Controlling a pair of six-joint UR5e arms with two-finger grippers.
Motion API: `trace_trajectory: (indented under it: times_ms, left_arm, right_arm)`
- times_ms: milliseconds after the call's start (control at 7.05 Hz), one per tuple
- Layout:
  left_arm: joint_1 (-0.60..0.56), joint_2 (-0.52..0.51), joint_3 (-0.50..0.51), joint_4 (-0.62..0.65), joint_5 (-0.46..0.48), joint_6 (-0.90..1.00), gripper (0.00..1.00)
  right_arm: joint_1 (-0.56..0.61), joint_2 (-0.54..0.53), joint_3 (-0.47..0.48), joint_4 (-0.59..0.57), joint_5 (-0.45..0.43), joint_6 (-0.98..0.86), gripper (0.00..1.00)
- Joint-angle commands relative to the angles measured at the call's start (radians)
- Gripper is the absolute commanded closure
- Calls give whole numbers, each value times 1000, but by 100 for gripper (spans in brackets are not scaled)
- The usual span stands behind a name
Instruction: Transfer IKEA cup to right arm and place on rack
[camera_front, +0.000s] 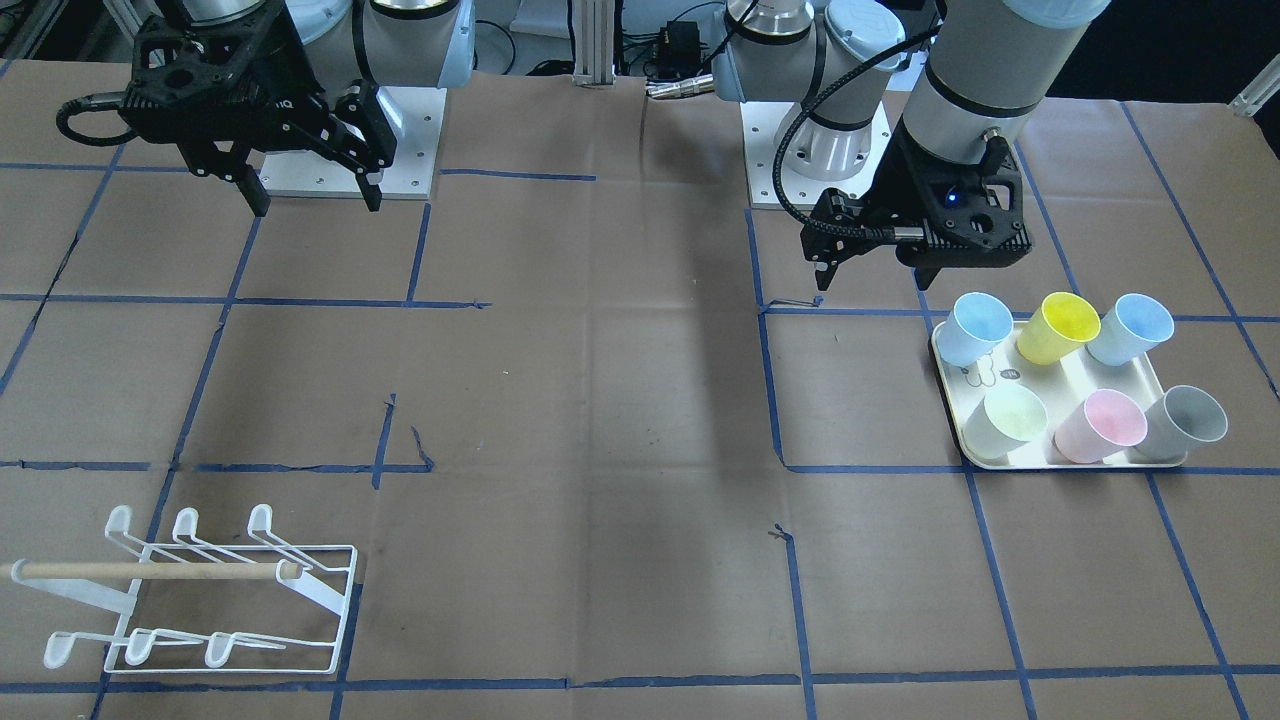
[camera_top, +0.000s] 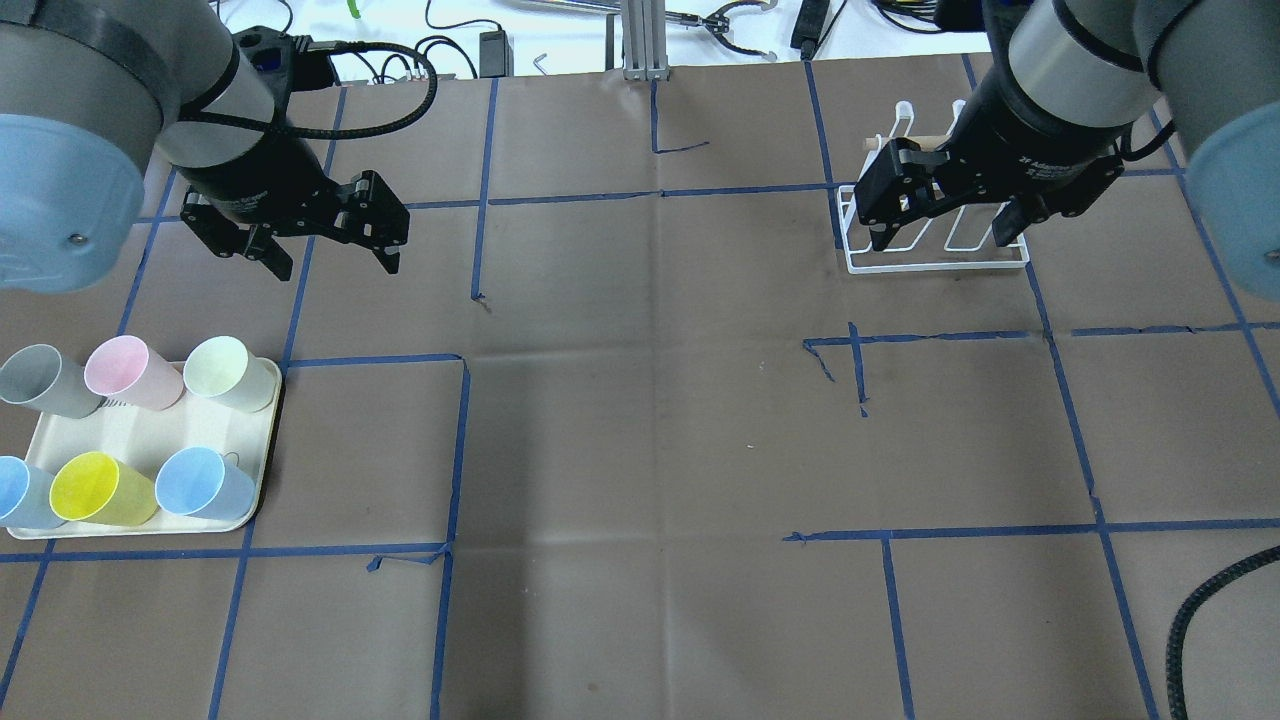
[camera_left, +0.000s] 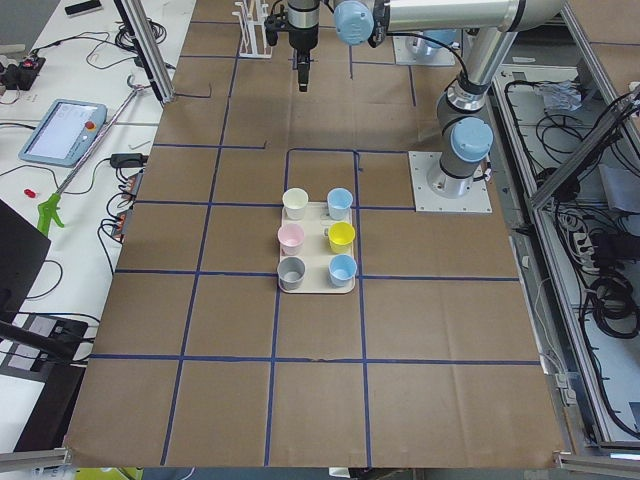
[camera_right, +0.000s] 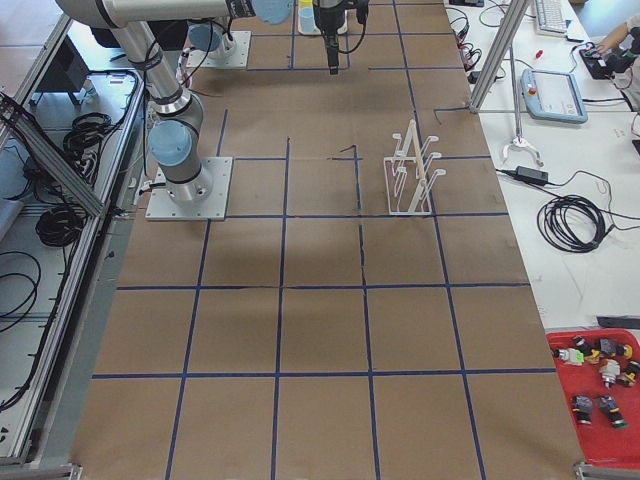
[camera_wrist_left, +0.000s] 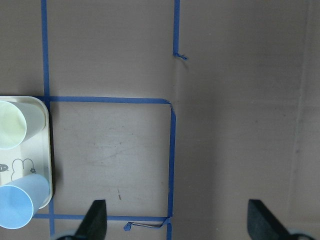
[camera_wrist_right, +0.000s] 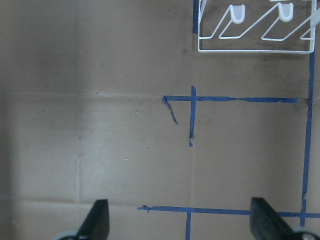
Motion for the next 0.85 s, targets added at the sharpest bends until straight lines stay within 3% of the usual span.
trace_trajectory:
  times_ms: [0, 284, 709]
  left_arm:
    - [123, 4, -7, 14, -6, 84, 0]
    - [326, 4, -16, 13, -11, 275, 0]
    - [417, -11, -74, 56, -9, 394, 1]
  right_arm:
    - [0, 1, -1, -3, 0, 1, 0]
    - [0, 2, 1, -3, 0, 2, 0]
    - [0, 4, 1, 1, 0, 2, 0]
